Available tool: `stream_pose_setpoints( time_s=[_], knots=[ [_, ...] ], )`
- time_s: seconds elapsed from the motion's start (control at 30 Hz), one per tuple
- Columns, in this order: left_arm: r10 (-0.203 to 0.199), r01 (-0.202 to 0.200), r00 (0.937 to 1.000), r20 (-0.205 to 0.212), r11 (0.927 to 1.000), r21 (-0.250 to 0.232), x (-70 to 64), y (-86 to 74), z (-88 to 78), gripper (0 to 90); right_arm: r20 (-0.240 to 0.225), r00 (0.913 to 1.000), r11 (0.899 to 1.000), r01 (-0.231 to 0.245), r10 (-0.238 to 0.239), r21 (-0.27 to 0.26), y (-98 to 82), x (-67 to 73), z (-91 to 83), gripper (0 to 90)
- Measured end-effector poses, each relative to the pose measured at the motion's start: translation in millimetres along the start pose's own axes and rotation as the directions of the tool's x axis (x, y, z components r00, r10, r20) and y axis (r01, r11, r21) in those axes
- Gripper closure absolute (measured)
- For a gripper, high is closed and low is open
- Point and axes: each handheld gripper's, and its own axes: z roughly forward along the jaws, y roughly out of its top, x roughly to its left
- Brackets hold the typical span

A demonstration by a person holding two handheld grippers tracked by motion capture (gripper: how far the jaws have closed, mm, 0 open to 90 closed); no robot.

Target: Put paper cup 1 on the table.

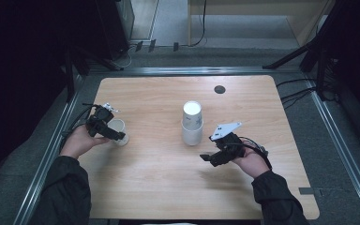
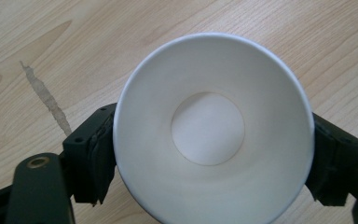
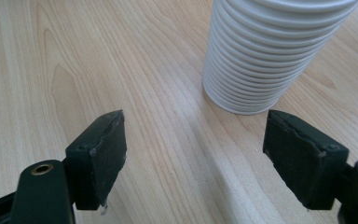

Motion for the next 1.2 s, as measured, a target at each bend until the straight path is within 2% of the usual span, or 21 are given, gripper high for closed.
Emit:
stream_pose_setpoints(
  time_s=[0.23,0.4,0.47,0.53,0.57,0.6,0.67,0.7,0.73,0.77,0.8,0.87,0.9,1.0,1.1,1.2],
  knots=[
    [-0.025,0.026,0.9995,0.019,0.9993,-0.026,0.8,0.5,-5.8,12.3,0.017,0.9998,1.0,0.008,-0.008,-0.016,0.5,-1.0,-2.5,21.3],
    [-0.046,0.048,0.9974,0.056,0.9974,-0.053,2.5,0.8,-14.1,10.9,0.008,1.0,0.999,0.004,-0.004,-0.043,1.4,-2.3,-6.1,21.2],
    [-0.055,0.061,0.9959,0.071,0.9947,-0.083,4.0,0.4,-21.4,10.9,0.015,0.9993,0.995,0.036,-0.035,-0.096,1.2,-1.1,-8.1,20.7],
    [-0.058,0.064,0.9957,0.072,0.9939,-0.09,4.5,0.3,-23.5,10.9,0.021,0.999,0.993,0.041,-0.039,-0.108,1.6,-1.0,-8.8,20.6],
    [-0.059,0.065,0.9963,0.062,0.9926,-0.102,4.8,-0.1,-27.9,10.9,0.022,0.9995,0.991,0.023,-0.021,-0.133,2.6,-1.8,-10.7,20.0],
    [-0.059,0.065,0.9963,0.062,0.9926,-0.102,4.8,-0.1,-27.9,10.9,0.02,0.9996,0.991,0.021,-0.018,-0.136,2.9,-2.4,-11.1,19.4],
    [-0.066,0.075,0.9953,0.071,0.9885,-0.132,5.7,-0.4,-35.6,10.9,0.013,0.9999,0.991,0.001,0.0,-0.132,3.6,-4.2,-12.6,17.1],
    [-0.066,0.075,0.9953,0.071,0.9885,-0.132,5.7,-0.4,-35.6,10.9,0.013,0.9999,0.991,0.001,0.0,-0.132,3.6,-4.2,-12.6,17.1],
    [-0.073,0.088,0.9925,0.099,0.9827,-0.163,7.0,-0.9,-40.7,10.9,-0.019,0.9976,0.992,-0.068,0.066,-0.11,3.6,-8.3,-13.3,13.8],
    [-0.073,0.088,0.9925,0.099,0.9827,-0.163,7.0,-0.9,-40.7,11.0,-0.022,0.9955,0.99,-0.094,0.092,-0.107,3.7,-9.9,-13.3,13.7],
    [-0.079,0.096,0.9925,0.093,0.9758,-0.196,7.6,-1.2,-46.0,11.0,-0.013,0.9938,0.988,-0.111,0.11,-0.109,3.8,-11.6,-13.5,13.8],
    [-0.086,0.105,0.9913,0.099,0.9734,-0.204,8.1,-1.3,-48.6,11.2,-0.002,0.9935,0.987,-0.113,0.114,-0.112,4.0,-12.4,-14.6,13.9],
    [-0.088,0.113,0.989,0.118,0.9682,-0.223,8.5,-1.5,-53.5,11.6,-0.004,0.9943,0.985,-0.106,0.106,-0.133,4.9,-13.2,-17.5,13.8],
    [-0.091,0.116,0.9889,0.117,0.966,-0.231,7.7,-1.1,-57.5,12.3,-0.001,0.9952,0.984,-0.097,0.098,-0.149,6.1,-13.1,-20.4,13.7],
    [-0.068,0.095,0.9917,0.109,0.962,-0.256,2.0,2.1,-63.2,12.7,-0.005,0.996,0.984,-0.089,0.089,-0.152,7.4,-13.1,-24.3,13.7],
    [-0.039,0.072,0.9911,0.127,0.9598,-0.271,-4.8,5.9,-64.8,12.8,-0.024,0.9962,0.985,-0.087,0.084,-0.15,7.4,-13.8,-26.1,13.1]
  ],
)
